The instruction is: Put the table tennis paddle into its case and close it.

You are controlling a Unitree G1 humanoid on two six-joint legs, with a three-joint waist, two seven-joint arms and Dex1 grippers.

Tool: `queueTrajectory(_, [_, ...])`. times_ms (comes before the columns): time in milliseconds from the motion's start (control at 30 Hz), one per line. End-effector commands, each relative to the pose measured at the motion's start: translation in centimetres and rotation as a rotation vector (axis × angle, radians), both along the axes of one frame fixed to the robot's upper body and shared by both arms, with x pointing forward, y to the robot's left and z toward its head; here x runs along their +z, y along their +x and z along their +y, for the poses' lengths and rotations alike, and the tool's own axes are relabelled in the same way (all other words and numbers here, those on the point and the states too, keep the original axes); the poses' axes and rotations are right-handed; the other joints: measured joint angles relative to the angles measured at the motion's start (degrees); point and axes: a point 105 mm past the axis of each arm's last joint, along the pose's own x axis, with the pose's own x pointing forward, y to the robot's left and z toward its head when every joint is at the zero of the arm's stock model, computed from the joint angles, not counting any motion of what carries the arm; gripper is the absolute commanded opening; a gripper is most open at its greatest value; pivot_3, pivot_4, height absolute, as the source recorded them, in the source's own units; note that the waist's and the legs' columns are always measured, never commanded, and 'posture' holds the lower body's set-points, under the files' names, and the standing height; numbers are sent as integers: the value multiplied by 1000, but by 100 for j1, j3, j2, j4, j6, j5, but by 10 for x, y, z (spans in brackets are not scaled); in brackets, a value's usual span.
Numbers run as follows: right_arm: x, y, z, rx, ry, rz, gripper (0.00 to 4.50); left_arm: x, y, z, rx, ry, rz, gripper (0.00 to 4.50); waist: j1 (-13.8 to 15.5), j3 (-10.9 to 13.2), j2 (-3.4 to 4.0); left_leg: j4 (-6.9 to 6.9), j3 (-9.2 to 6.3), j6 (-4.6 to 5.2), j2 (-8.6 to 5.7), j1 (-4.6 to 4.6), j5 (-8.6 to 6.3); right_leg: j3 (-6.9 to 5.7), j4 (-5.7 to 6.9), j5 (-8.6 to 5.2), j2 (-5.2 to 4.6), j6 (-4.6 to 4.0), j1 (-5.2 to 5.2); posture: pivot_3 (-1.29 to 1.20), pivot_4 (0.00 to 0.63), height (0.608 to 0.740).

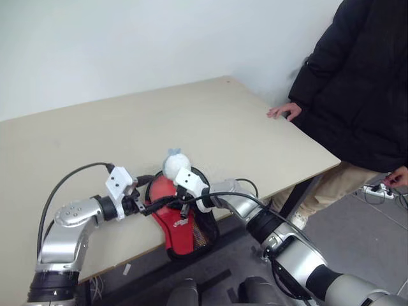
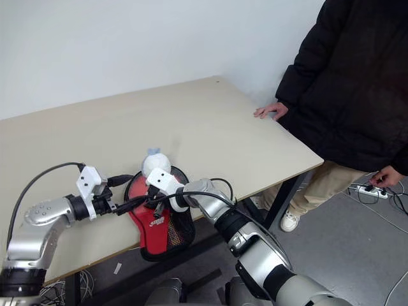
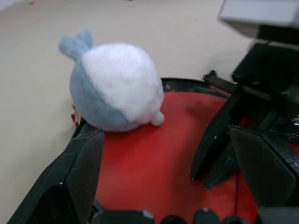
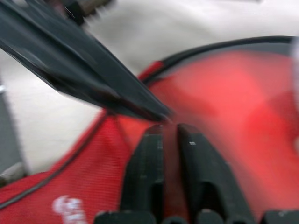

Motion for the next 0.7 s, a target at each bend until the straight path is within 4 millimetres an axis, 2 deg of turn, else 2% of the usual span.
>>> queueTrajectory(33, [20, 0, -5, 34, 38, -45, 1788, 7, -1, -2, 22, 13, -67, 4500, 6, 0, 0, 1, 0, 0, 0, 0, 0, 0, 0, 0, 0, 0, -1, 0, 0, 740])
queueTrajectory(333, [45, 9, -38, 32, 38, -115, 4423, -3, -5, -1, 79, -7, -59, 4500, 16, 0, -1, 8, 6, -6, 1, 2, -3, 0, 0, 1, -1, -11, -12, 0, 0, 740])
queueTrajectory(500, [54, 15, -52, 31, 23, -148, 4493, -5, 0, -4, 97, -12, -73, 4500, 19, -1, -2, 7, 9, -2, 1, 0, -1, 2, 0, 2, -1, -10, -15, 0, 0, 740])
queueTrajectory(700, [65, 26, -55, 20, 19, -199, 4493, -6, 3, -20, 76, -35, -80, 4500, 18, -1, -2, 8, 12, -1, 1, 0, 0, 4, 1, 2, 0, -11, -13, 0, 0, 740])
